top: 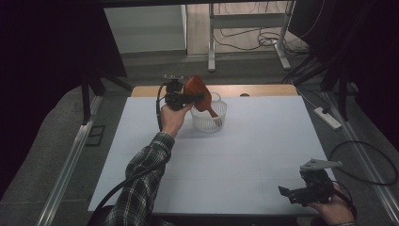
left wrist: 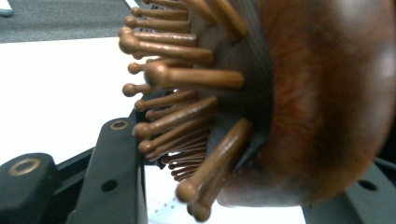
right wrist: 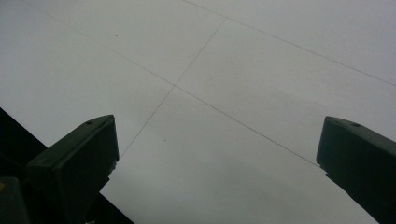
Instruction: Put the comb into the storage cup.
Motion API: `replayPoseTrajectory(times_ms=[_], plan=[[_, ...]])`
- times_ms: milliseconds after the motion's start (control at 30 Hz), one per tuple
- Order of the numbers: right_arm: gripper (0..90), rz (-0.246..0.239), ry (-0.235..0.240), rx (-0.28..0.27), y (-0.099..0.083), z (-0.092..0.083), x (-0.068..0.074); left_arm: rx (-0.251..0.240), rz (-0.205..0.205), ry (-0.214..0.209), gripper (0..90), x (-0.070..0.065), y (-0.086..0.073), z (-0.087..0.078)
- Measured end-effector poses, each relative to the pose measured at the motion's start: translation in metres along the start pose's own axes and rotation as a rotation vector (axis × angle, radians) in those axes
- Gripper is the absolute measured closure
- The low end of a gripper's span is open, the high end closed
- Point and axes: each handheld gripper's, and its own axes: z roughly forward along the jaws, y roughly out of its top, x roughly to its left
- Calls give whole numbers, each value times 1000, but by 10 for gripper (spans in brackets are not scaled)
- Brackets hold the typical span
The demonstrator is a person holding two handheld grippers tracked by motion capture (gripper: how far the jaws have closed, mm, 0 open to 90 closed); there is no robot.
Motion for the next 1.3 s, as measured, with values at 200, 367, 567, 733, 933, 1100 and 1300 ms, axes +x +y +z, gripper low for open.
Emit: replayPoseTrajectory(times_ms=[200,367,567,733,933,1100,1300], plan=[[0,0,0,2,0,0,0,11,-6,13,515,3,-5,4],[0,2,1,5,0,0,0,4,-21,14,515,5,-9,5],[0,3,0,7,0,1,0,-11,-31,14,511,8,-13,6],[0,1,-2,9,0,1,0,-28,-67,7,506,14,-19,5],[0,2,-3,14,1,1,0,-39,-112,-3,491,24,-24,3],[0,0,-4,18,1,2,1,-42,-126,1,471,27,-26,3],[0,-1,-4,20,1,2,0,-26,-123,18,440,30,-28,5]])
